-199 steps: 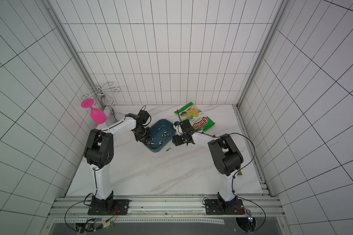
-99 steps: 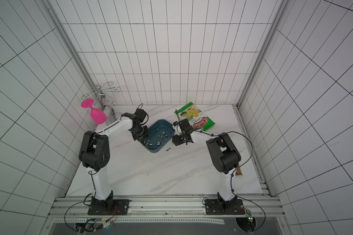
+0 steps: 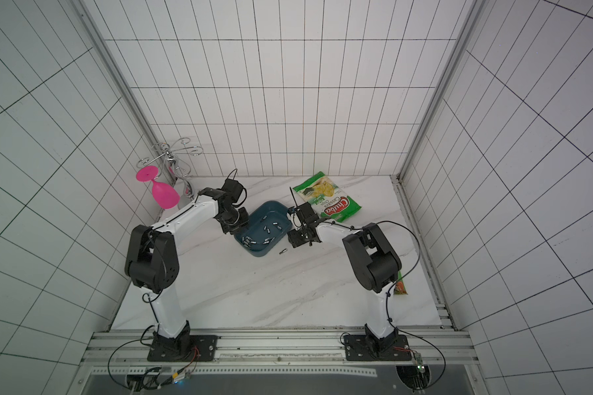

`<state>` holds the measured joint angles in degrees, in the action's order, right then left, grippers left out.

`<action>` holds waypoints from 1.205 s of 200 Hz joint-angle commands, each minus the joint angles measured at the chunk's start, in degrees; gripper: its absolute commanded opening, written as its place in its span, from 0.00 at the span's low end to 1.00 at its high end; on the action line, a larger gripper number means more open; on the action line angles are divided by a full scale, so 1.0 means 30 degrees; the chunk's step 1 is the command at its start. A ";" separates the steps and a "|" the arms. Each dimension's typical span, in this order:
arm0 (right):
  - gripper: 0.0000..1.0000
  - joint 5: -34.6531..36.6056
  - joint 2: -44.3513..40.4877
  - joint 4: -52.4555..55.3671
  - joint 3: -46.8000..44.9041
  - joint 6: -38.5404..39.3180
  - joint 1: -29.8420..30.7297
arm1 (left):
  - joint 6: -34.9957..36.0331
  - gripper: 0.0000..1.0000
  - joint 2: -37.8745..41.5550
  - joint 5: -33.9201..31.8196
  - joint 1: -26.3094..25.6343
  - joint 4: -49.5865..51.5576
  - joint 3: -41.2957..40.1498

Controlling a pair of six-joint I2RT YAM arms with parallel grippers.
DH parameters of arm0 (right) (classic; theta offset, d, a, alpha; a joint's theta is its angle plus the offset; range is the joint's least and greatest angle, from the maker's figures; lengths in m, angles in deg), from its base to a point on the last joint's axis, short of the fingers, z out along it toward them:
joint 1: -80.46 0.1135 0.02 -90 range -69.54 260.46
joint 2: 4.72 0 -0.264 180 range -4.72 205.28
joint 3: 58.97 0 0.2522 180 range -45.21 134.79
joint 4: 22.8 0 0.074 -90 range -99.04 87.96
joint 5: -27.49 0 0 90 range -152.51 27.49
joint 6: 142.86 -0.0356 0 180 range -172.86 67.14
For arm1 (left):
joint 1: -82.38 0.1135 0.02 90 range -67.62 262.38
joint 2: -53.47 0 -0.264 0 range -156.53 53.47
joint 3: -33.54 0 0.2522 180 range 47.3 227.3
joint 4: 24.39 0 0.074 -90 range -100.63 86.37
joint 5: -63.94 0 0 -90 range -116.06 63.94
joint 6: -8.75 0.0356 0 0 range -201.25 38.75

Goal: Put the bit on the desktop into the storage box
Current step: Move the storage box to the center of the board, then pick up the screwdriver bit from the center of the board.

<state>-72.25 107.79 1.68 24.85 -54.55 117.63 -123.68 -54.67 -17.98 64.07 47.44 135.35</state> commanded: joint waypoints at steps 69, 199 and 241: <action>0.56 0.1915 0.0993 0.0659 0.0167 0.0301 0.0648 | -0.0013 0.34 0.0655 0.0033 -0.0021 -0.0106 -0.0375; 0.52 0.3127 0.1198 0.1861 0.0358 -0.0570 0.0941 | -0.0080 0.34 0.1190 0.0120 -0.0021 -0.0304 -0.1342; 0.47 0.2938 0.1219 0.2252 0.0435 -0.0922 0.0940 | -0.0083 0.34 0.1212 0.0208 -0.0021 -0.0310 -0.1374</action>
<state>-63.25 108.99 2.51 26.14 -55.52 120.23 -123.86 -52.64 -17.42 64.07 47.37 131.59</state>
